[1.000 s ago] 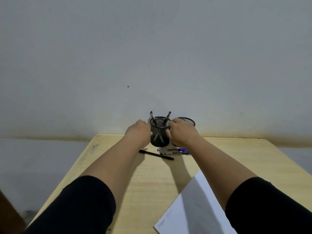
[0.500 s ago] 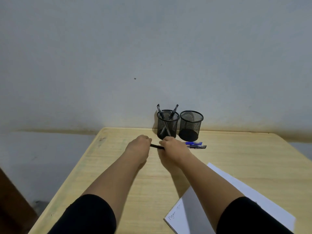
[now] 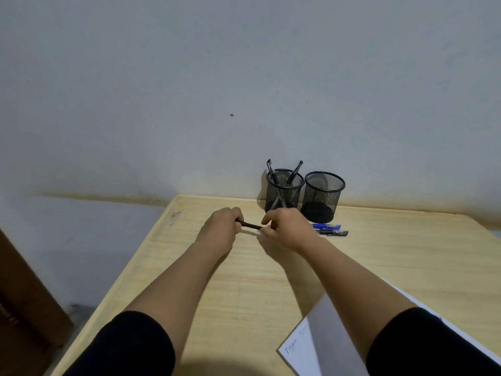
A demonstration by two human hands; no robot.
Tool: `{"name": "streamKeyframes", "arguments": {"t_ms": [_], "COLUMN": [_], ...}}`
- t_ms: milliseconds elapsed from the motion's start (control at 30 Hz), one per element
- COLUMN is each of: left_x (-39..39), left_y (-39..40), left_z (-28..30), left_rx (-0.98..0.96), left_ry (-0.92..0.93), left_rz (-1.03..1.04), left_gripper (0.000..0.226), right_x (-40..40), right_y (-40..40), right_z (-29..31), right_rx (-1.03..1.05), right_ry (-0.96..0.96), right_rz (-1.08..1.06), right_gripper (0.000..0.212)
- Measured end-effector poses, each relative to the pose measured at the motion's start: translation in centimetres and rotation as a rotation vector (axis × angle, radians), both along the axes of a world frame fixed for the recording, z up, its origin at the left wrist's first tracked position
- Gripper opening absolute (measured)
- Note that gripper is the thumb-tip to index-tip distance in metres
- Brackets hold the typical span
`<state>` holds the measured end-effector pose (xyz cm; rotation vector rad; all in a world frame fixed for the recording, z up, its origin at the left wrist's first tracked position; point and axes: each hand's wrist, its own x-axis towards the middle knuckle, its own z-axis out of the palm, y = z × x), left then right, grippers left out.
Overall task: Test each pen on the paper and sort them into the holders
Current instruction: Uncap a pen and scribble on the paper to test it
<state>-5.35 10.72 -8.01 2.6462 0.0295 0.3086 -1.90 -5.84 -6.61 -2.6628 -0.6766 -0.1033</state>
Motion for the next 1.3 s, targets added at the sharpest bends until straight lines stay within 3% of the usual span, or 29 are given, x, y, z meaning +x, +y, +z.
{"name": "streamKeyframes", "arguments": {"t_ms": [67,200,333,400,633,800,867,1000,1300], "left_x": [-0.8,-2.8,-4.9,-6.0,-9.6,-12.0,-13.1,-13.0,-12.5], "left_y": [0.1,-0.9,-2.3,-3.4,-5.8,-1.8,-0.6,-3.1,-6.1], "left_z": [0.8,2.5,3.9,4.5,5.3,2.9,1.7,0.6,-1.2], "left_rx": [-0.083,-0.329,-0.432,-0.464,-0.429,-0.41,-0.378,-0.275,-0.047], "left_ry": [-0.045,-0.113,-0.16,-0.178,-0.17,-0.162,-0.112,-0.032,0.051], "left_rz": [0.036,0.103,0.08,0.052,-0.027,0.169,0.2,0.04,0.051], "left_gripper": [0.016,0.021,0.017,0.017,0.019,0.021,0.019,0.016,0.023], "right_x": [-0.5,-2.7,-5.6,-7.1,-10.6,-10.2,-10.5,-11.5,-12.9], "right_y": [-0.8,-2.4,-2.8,-2.7,-3.1,-9.6,-12.2,-11.1,-9.5], "right_z": [1.6,4.4,5.5,5.3,4.2,5.7,5.8,4.3,0.7], "right_rx": [0.126,0.665,1.121,1.253,1.205,1.448,1.376,1.294,1.098], "right_ry": [0.049,0.267,0.379,0.431,0.458,0.355,0.397,0.514,0.511], "right_rz": [-0.033,-0.086,-0.076,-0.071,-0.088,-0.313,-0.319,-0.246,-0.269], "right_gripper": [0.023,0.007,0.005,0.004,0.012,0.017,0.016,0.017,0.016]}}
